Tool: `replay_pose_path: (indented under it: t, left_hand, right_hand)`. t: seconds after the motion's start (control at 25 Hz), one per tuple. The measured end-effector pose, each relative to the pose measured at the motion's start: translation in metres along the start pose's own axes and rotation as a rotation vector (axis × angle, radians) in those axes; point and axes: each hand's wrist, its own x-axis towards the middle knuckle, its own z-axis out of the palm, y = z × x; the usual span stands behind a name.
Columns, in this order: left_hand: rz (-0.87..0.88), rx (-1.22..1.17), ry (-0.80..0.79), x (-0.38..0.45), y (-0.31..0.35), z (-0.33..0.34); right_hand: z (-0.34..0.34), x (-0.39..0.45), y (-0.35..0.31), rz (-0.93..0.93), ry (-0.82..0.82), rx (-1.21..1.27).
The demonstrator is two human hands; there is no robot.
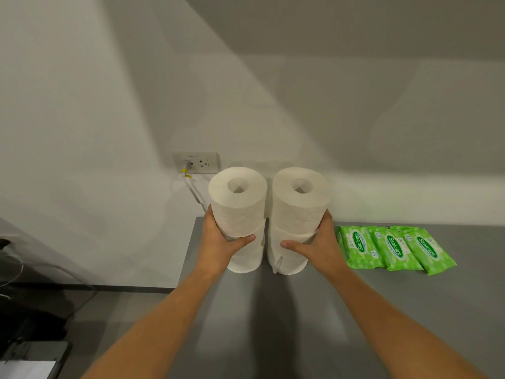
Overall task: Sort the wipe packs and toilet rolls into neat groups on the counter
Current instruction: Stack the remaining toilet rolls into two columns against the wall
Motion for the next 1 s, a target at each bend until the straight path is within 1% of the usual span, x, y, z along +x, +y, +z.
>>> replay_pose_path:
  t: [0.12,0.24,0.32,0.4,0.52,0.76,1.0]
  left_hand:
    - [-0.04,-0.014,-0.027,0.003,-0.015,-0.002]
    - [-0.09,-0.006,-0.137,0.008,-0.032,-0.002]
    - [-0.092,0.031,-0.203,0.012,-0.037,-0.002]
    - [-0.112,0.026,-0.229,0.015,-0.04,-0.002]
    - [-0.156,0.008,-0.27,0.01,-0.039,0.002]
    - [-0.21,-0.004,-0.254,-0.02,-0.035,0.015]
    - [-0.197,-0.004,-0.236,-0.055,-0.035,0.034]
  right_hand:
    - [0.004,-0.003,0.016,0.062,-0.091,-0.001]
    - [0.007,-0.005,0.03,0.112,-0.146,-0.017]
    - [0.007,-0.003,0.032,0.156,-0.142,-0.005]
    - [0.004,-0.001,0.033,0.195,-0.128,0.01]
    - [0.0,-0.006,0.035,0.203,-0.117,-0.014]
    - [-0.012,-0.032,0.038,0.194,-0.069,0.004]
    - [-0.03,-0.059,0.044,0.138,-0.066,0.064]
